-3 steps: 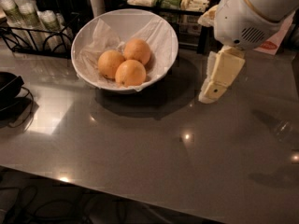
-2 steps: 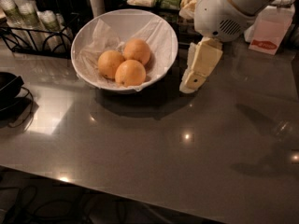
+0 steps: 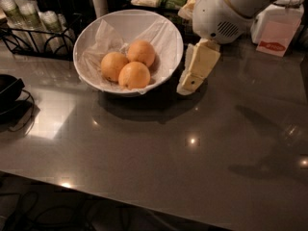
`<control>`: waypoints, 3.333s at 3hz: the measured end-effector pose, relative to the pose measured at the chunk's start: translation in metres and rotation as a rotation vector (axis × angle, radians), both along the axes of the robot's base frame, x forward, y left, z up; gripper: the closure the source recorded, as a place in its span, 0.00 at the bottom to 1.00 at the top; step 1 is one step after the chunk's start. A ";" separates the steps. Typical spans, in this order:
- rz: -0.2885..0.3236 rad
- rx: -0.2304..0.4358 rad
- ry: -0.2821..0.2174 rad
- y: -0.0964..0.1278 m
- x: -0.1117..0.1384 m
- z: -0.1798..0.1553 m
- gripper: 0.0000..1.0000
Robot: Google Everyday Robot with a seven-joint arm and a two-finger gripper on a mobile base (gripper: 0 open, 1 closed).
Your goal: Pick orange from white bowl
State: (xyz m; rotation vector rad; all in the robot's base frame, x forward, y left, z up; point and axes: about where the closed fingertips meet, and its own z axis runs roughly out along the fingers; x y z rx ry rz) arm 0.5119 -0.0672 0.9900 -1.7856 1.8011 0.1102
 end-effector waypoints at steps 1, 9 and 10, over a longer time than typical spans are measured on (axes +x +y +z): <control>0.038 0.050 -0.018 0.035 0.022 0.000 0.00; 0.026 0.369 -0.005 0.138 0.120 -0.049 0.03; 0.033 0.351 -0.003 0.145 0.131 -0.053 0.07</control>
Offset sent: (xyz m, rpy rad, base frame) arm 0.0762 0.1305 -0.0068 0.1229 0.0153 0.1480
